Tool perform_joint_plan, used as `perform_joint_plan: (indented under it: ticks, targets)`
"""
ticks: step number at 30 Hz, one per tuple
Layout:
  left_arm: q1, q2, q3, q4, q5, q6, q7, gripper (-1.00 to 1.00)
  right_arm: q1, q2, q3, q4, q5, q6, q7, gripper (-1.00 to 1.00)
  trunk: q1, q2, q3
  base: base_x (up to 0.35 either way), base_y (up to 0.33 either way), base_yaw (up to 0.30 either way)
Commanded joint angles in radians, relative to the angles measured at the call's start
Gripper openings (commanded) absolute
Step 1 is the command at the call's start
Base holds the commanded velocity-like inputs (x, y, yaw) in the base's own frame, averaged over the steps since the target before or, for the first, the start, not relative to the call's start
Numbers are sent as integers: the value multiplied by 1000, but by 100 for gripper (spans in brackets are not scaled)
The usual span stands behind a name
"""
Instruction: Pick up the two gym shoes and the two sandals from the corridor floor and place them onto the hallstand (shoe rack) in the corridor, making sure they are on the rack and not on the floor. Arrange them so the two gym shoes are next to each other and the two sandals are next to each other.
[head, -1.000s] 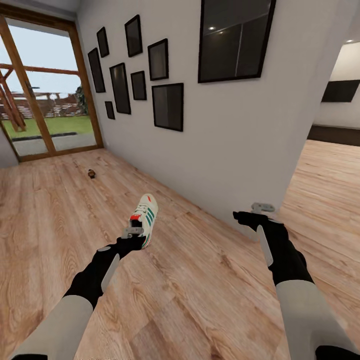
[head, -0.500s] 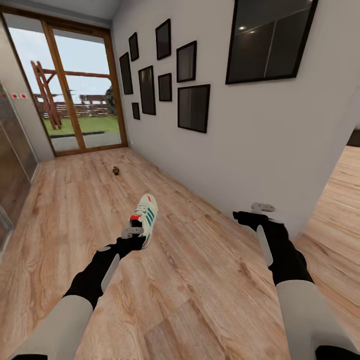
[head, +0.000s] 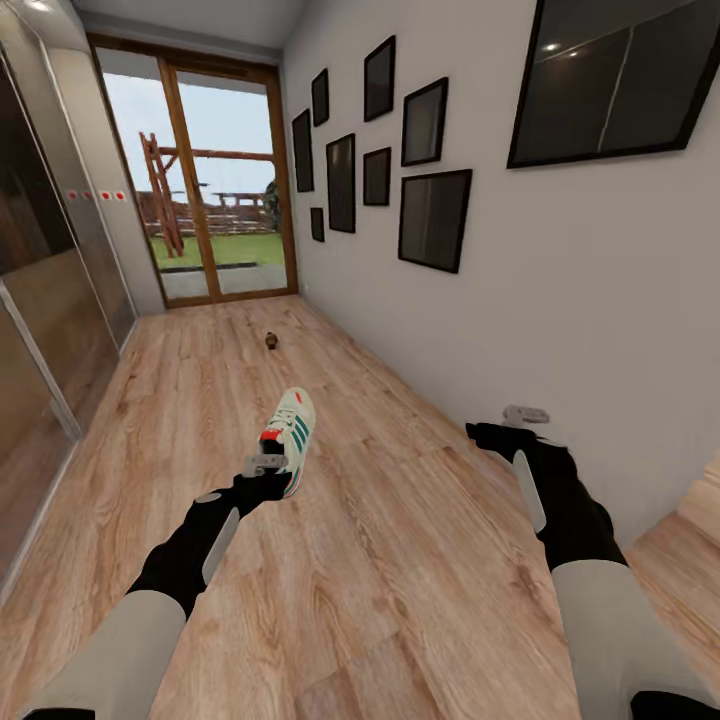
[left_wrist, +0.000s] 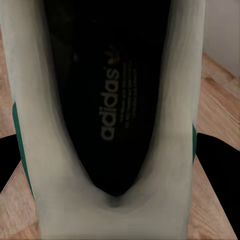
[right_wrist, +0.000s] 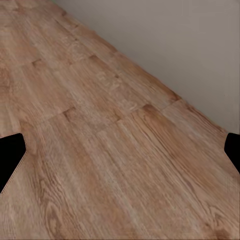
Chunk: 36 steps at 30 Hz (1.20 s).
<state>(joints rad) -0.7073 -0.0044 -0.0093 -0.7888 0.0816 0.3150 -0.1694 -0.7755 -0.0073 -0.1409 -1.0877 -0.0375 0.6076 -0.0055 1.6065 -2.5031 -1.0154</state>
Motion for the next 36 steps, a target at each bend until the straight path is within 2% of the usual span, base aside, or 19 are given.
perform_joint_plan:
  ticks: [1,14,36]
  targets:
    - [0,0,0,-1,9,7,-1,-100,0,0,0,-1,-4,5,-1,100,0,0,0,305,-217,288]
    - [0,0,0,-1,9,7,-1,-100,0,0,-1,-1,-4,5,-1,100,0,0,12,312,-186,251]
    - [0,0,0,-1,10,7,-1,-100,0,0,0,-1,-4,5,-1,100,0,0,39,343,-6,222]
